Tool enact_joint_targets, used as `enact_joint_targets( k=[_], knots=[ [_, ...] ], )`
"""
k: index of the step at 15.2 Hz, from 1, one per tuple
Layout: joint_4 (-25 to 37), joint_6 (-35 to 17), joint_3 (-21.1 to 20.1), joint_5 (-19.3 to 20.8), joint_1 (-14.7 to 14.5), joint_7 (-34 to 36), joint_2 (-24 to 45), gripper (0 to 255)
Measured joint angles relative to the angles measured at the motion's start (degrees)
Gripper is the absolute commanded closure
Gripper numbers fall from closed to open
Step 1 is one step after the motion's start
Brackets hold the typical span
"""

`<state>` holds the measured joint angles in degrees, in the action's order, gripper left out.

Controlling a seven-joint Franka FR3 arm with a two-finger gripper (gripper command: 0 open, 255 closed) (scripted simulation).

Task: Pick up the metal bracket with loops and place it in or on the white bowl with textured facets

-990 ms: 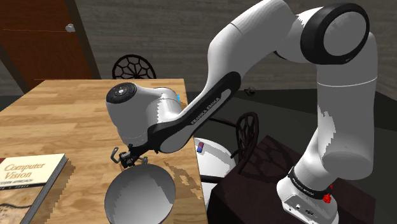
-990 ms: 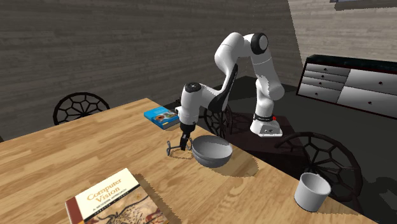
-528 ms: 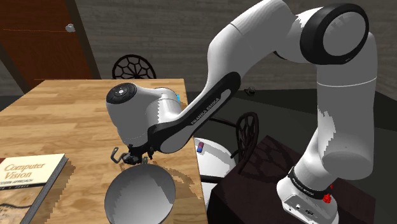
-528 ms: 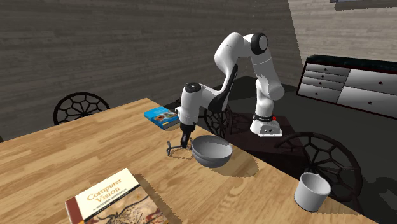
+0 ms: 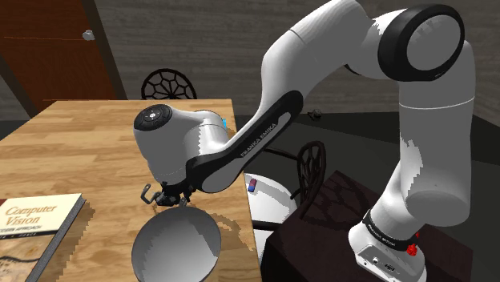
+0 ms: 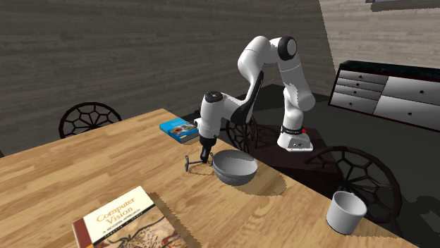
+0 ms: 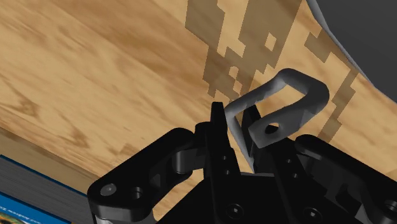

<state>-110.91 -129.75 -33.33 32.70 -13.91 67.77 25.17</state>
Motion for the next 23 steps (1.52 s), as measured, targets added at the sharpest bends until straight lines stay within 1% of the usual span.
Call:
enact_joint_targets(
  k=[8, 23],
  knots=[
    [0.79, 3.41, -1.73, -3.3, 1.27, -2.63, -3.56, 255],
    [5.34, 11.84, -4.11, -9.11, 2.92, -7.77, -9.28, 255]
  ],
)
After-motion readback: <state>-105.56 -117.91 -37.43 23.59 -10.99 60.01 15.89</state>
